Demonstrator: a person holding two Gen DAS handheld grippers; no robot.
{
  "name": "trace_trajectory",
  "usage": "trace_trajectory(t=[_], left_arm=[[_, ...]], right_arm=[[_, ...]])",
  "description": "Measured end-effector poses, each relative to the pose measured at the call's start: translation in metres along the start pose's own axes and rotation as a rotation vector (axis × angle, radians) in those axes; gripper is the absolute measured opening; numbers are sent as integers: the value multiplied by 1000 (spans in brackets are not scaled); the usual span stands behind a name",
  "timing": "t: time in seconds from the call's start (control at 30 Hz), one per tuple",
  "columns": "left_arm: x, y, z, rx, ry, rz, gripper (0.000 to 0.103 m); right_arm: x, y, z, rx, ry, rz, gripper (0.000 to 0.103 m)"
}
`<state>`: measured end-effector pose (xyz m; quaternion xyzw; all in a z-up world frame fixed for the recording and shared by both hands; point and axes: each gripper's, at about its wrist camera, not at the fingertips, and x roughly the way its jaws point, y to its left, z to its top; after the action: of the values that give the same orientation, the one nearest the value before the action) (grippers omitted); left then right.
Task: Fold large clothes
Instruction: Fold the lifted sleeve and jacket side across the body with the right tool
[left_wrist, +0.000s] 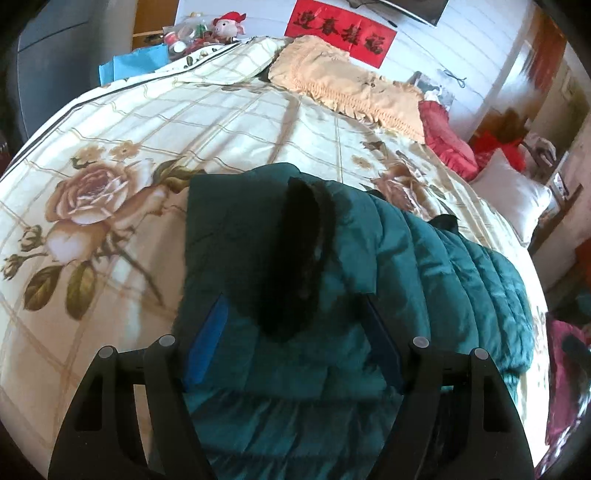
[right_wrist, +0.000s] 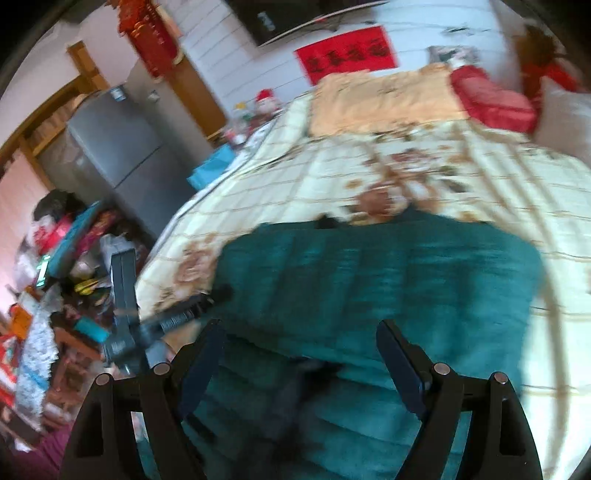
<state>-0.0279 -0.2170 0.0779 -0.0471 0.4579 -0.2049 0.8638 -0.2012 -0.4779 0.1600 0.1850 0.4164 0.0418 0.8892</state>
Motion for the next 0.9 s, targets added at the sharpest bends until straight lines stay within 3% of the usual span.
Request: trace_trajectory(t=[0.07, 0.1, 0.17, 0.2, 0.43, 0.67, 0.9], left_arm=[[8, -2, 2, -14, 7, -9, 72], [12, -4, 4, -23, 13, -34, 54], [16, -9, 8, -21, 23, -53, 30], [14, -11, 10, -18, 20, -62, 24], [-33, 2, 22, 21, -105, -34, 18], [-12, 37, -4, -11, -49, 55, 18], [-4, 30, -9, 28, -50, 91, 23]], right_arm=[[-17, -19, -3, 7, -29, -69, 82], [-25, -30, -5, 20, -41, -98, 82], [-34, -52, -7, 61, -50, -138, 82], [-37, -60, -8, 81, -53, -150, 82], [-21, -88, -8, 163, -68, -220, 82], [47, -66, 7, 109, -14, -218, 82], [118, -64, -3, -10, 86, -387, 83]])
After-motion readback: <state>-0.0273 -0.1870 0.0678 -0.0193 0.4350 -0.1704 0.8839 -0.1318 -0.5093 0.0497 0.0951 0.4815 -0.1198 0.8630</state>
